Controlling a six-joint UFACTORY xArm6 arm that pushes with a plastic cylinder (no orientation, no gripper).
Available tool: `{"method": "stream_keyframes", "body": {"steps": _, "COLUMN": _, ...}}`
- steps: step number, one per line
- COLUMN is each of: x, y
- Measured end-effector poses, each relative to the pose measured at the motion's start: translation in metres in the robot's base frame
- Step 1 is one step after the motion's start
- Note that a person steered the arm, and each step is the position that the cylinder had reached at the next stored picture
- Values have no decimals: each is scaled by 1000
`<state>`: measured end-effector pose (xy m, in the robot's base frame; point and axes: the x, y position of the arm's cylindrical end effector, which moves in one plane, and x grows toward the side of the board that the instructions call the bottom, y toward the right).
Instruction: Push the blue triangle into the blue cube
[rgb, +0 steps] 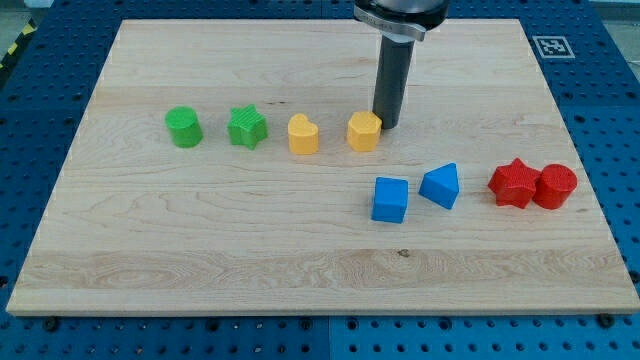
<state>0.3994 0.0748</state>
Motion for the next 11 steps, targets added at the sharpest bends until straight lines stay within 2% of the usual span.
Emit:
{"method": "stream_keyframes", "body": {"steps": 1, "x": 1, "y": 5}}
{"method": "stream_keyframes", "body": {"steps": 2, "x": 11, "y": 47}}
{"method": "stream_keyframes", "body": {"steps": 4, "x": 56, "y": 116}}
{"method": "stream_keyframes", "body": {"steps": 5, "x": 71, "y": 121}}
{"method": "stream_keyframes", "body": {"steps": 7, "x": 116, "y": 71}}
{"method": "stream_keyframes", "body": {"steps": 11, "x": 136, "y": -11}}
